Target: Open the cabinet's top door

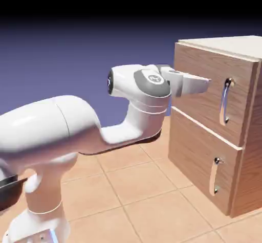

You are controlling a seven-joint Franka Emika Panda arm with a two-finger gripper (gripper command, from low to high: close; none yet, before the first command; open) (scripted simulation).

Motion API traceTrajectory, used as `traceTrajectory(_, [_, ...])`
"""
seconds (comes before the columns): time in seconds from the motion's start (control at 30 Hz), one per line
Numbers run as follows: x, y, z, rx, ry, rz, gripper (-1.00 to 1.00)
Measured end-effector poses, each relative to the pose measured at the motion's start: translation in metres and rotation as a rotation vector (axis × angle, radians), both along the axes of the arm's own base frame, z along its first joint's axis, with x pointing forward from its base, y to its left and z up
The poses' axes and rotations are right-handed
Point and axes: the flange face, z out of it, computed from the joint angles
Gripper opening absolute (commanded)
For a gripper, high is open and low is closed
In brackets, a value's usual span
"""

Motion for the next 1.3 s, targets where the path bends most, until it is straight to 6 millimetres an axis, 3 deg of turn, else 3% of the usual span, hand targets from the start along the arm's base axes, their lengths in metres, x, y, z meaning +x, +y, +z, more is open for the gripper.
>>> traceTrajectory(0.33, [0.044,-0.013,-0.076,0.053,-0.060,0.008,1.00])
traceTrajectory(0.37, [0.044,-0.013,-0.076,0.053,-0.060,0.008,1.00])
traceTrajectory(0.5, [0.089,-0.012,-0.076,0.054,-0.060,0.008,1.00])
traceTrajectory(0.53, [0.094,-0.011,-0.076,0.053,-0.060,0.008,-1.00])
traceTrajectory(0.6, [0.094,-0.011,-0.076,0.053,-0.060,0.008,-1.00])
traceTrajectory(0.7, [0.074,-0.004,-0.077,0.046,-0.065,-0.045,-1.00])
traceTrajectory(0.83, [0.067,-0.001,-0.076,0.053,-0.061,-0.064,-1.00])
traceTrajectory(1.3, [-0.020,0.050,-0.076,0.043,-0.068,-0.318,-1.00])
